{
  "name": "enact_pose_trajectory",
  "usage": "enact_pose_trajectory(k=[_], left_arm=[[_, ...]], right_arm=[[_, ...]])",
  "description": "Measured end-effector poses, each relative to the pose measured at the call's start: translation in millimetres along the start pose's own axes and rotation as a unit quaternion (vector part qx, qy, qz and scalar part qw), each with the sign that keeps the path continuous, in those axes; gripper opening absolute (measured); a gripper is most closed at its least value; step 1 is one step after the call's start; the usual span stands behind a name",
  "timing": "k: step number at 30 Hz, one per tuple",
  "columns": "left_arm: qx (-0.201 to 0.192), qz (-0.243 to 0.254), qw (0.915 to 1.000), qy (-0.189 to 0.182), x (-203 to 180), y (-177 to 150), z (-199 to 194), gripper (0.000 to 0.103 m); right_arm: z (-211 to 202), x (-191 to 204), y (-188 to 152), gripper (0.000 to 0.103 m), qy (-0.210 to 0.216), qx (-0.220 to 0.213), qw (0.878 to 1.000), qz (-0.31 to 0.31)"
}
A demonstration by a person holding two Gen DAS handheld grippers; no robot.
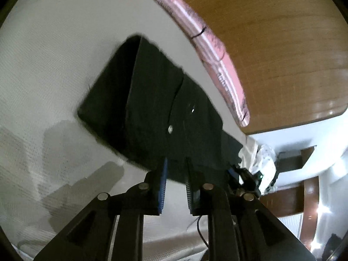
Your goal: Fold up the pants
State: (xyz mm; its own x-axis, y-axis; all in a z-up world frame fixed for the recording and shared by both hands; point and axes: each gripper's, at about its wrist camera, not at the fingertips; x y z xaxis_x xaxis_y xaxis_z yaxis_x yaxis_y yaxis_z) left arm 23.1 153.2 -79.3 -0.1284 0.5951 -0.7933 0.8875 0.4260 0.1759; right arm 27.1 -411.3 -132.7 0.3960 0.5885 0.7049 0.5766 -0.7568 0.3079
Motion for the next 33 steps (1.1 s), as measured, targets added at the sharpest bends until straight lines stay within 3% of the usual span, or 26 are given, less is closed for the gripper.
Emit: enact_pose_trajectory(k=[7, 16, 18, 20, 27, 30, 33], left_arm=[[0.008, -0.071, 0.9974, -0.002, 20, 8, 32, 0.018], [-0.001, -0.101, 0.9947, -0.022, 30, 12, 30, 0.019], [0.0, -0.111, 0.9938, -0.01, 37, 8, 28, 0.033], [-0.005, -0.117, 0.9931, 0.008, 43, 5, 28, 0.033], [-0.025, -0.121, 0.9923, -0.006, 40, 11, 24, 0.034], [-0.028, -0.116, 0.9929, 0.004, 37, 12, 29, 0.036], [-0.024, -0.141, 0.9896, 0.009, 49, 12, 36, 0.036]], right_arm=[[-2, 2, -2, 0.022, -0.008, 0.002, 1.0, -0.018], [-3, 2, -2, 0.022, -0.004, 0.004, 1.0, -0.013], [-2, 2, -2, 0.022, -0.004, 0.006, 1.0, -0.012], [-3, 2, -1, 0.022, -0.002, 0.008, 1.0, -0.011], [-3, 0, -1, 0.022, -0.001, 0.007, 1.0, -0.011], [-2, 1, -1, 0.022, -0.002, 0.007, 1.0, -0.014], [-2, 0, 1, 0.022, -0.001, 0.007, 1.0, -0.015]])
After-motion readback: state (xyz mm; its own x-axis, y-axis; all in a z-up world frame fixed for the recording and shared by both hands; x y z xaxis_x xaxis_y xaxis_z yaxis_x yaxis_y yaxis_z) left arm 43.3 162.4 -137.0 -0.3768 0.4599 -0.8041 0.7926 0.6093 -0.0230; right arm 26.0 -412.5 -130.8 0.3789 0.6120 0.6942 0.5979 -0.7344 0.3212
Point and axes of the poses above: each gripper's, at about its wrist camera, not at the fingertips, and z roughly the way its jaws point, x to its left, y to its top, and after that the axes turned 2 degrees about -x, right-handed
